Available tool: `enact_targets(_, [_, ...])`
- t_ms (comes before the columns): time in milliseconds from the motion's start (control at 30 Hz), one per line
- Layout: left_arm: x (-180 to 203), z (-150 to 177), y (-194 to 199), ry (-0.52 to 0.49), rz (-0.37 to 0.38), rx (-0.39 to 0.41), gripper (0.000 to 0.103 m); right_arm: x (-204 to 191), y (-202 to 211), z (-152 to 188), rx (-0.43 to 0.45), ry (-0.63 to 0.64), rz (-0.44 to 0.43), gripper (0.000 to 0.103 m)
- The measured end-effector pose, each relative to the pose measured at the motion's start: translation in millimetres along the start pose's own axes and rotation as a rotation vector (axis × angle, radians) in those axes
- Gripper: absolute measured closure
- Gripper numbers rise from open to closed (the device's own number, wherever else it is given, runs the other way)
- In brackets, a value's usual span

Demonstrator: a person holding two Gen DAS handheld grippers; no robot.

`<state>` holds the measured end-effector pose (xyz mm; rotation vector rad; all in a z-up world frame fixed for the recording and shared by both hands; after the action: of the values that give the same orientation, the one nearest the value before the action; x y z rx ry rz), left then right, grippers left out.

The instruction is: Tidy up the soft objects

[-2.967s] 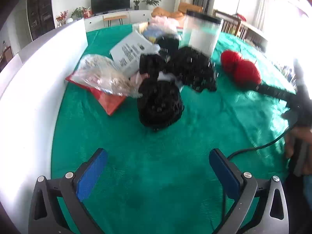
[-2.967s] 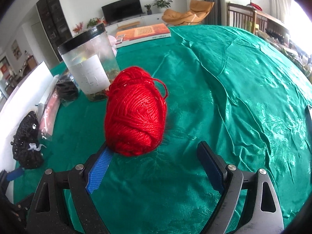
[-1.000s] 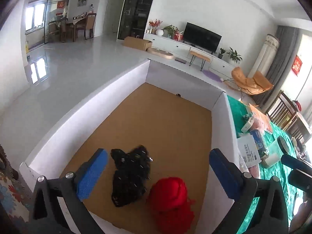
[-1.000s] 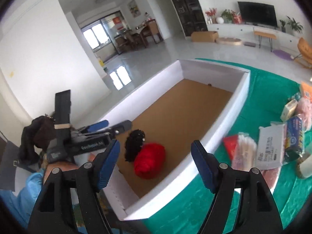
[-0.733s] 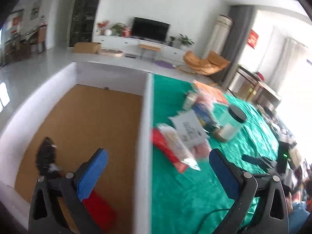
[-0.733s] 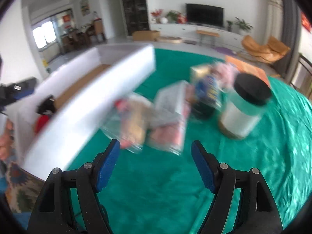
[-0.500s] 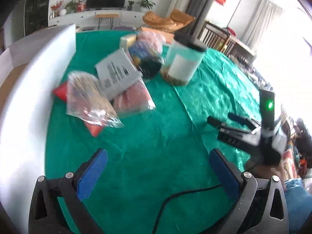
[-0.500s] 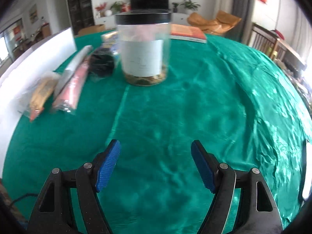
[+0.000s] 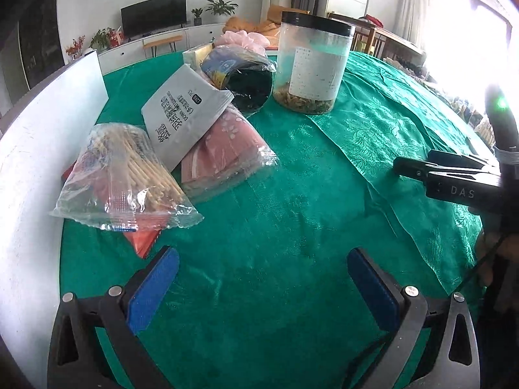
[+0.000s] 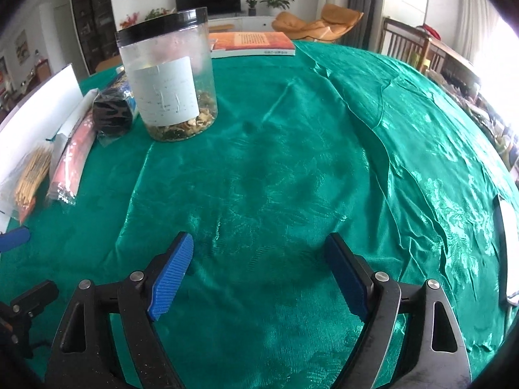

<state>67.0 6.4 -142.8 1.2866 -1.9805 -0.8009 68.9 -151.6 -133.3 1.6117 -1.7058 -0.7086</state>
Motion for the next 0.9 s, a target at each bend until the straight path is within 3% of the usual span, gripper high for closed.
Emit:
enact_targets(167, [-0.3, 0.3, -0.4, 0.003, 0.002, 0.009, 0.000, 1.5, 0.2, 2.0, -0.002, -0.004, 0.000, 0.016])
enact_targets(367, [6.1, 1.8, -6.9, -0.034, -0.059, -0.018, 0.000, 1.3, -0.5, 2.0, -0.004, -0.004, -0.005, 0.015])
enact_targets(900, [5.0, 1.2, -6.8, -0.027, -0.061, -0.016, 0.000, 1.1, 0.2, 2.8, -0.005, -0.003, -0.006, 0.014])
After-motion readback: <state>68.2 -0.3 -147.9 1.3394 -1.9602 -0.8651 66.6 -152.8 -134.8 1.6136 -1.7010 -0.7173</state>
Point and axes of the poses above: each gripper's, at about its wrist camera, not at the fingertips, and y roughly against the way its jaws point, x to its right, z to its underside, the point moved 5 cm from there along -y, roughly the way its jaws point, and after that the axes turned 7 degrees about z, right-handed, at the moved point
